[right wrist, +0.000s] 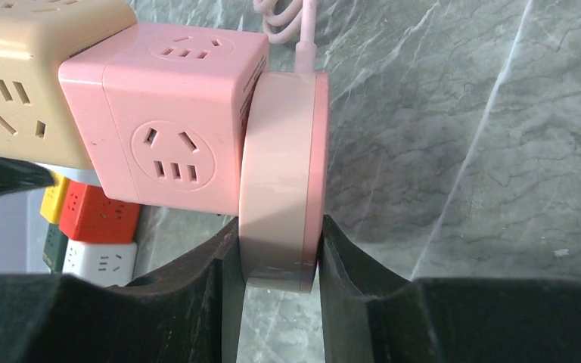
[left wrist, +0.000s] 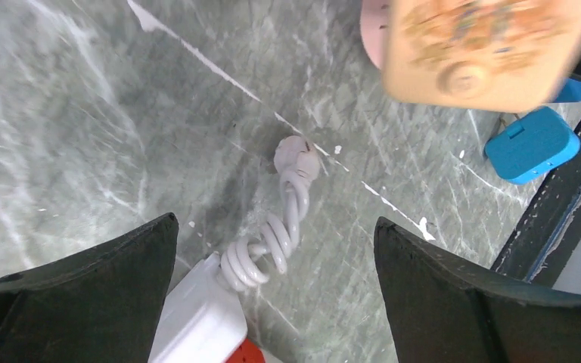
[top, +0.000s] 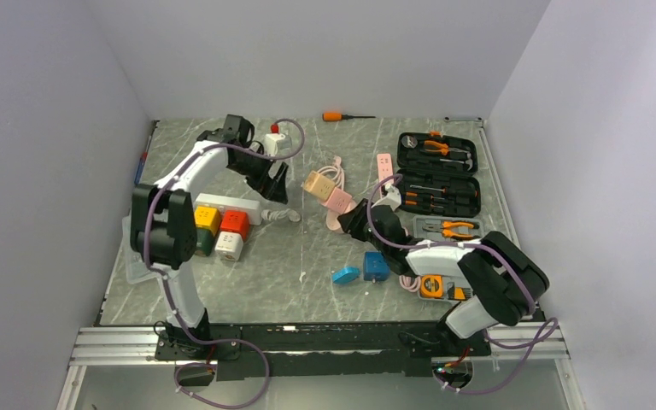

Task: Pull the plug off the socket
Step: Place the plug at the center of the board, then remove the plug from the socket.

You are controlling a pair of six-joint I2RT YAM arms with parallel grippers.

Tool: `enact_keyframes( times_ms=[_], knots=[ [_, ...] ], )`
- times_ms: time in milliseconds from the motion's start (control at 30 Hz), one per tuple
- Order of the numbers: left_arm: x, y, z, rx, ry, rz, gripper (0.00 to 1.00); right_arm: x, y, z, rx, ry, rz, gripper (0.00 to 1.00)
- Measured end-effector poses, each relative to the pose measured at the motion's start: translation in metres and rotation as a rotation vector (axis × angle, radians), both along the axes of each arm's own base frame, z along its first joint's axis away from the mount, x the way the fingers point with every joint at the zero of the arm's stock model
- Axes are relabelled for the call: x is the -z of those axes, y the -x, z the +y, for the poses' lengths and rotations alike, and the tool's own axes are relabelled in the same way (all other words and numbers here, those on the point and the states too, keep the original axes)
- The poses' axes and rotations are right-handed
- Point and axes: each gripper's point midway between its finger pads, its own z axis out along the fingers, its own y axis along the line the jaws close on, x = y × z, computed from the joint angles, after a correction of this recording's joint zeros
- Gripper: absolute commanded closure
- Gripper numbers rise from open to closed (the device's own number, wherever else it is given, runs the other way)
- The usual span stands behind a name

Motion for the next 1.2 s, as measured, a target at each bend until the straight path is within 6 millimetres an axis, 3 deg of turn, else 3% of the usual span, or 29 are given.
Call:
enact_keyframes(
  times_ms=[167, 367, 467, 667, 833, 900, 1000, 1100, 1200],
  knots=[
    [-0.059, 0.011, 0.002, 0.066, 0.02, -0.208, 0.01, -0.005, 0.008, -0.005, -0.046, 0.057, -0.006, 1.0],
    [-0.128, 0.047, 0.0, 0.223, 0.015, -0.506, 0.01, 0.003, 0.016, -0.012, -0.091, 0.157, 0.01, 1.0],
    [-0.142, 0.063, -0.005, 0.332, -0.053, -0.62, 0.01, 0.002, 0.016, -0.011, -0.111, 0.18, 0.009, 1.0],
    [-0.15, 0.092, -0.018, 0.599, -0.286, -0.922, 0.01, -0.006, 0.017, -0.01, -0.14, 0.209, 0.002, 1.0],
    [-0.186, 0.09, -0.002, 0.557, -0.396, -1.159, 0.01, -0.012, 0.016, -0.008, -0.156, 0.217, -0.003, 1.0],
    [-0.193, 0.087, -0.003, 0.555, -0.412, -1.173, 0.01, -0.012, 0.016, -0.007, -0.164, 0.219, -0.003, 1.0],
    [-0.194, 0.083, -0.03, 0.608, -0.391, -1.167, 0.01, -0.015, 0.016, -0.005, -0.172, 0.218, -0.004, 1.0],
    [-0.168, 0.086, -0.06, 0.671, -0.356, -1.13, 0.01, -0.021, 0.013, -0.002, -0.175, 0.218, -0.013, 1.0],
    [-0.128, 0.102, -0.074, 0.722, -0.338, -1.089, 0.01, -0.026, 0.013, 0.0, -0.181, 0.221, -0.022, 1.0]
  ],
)
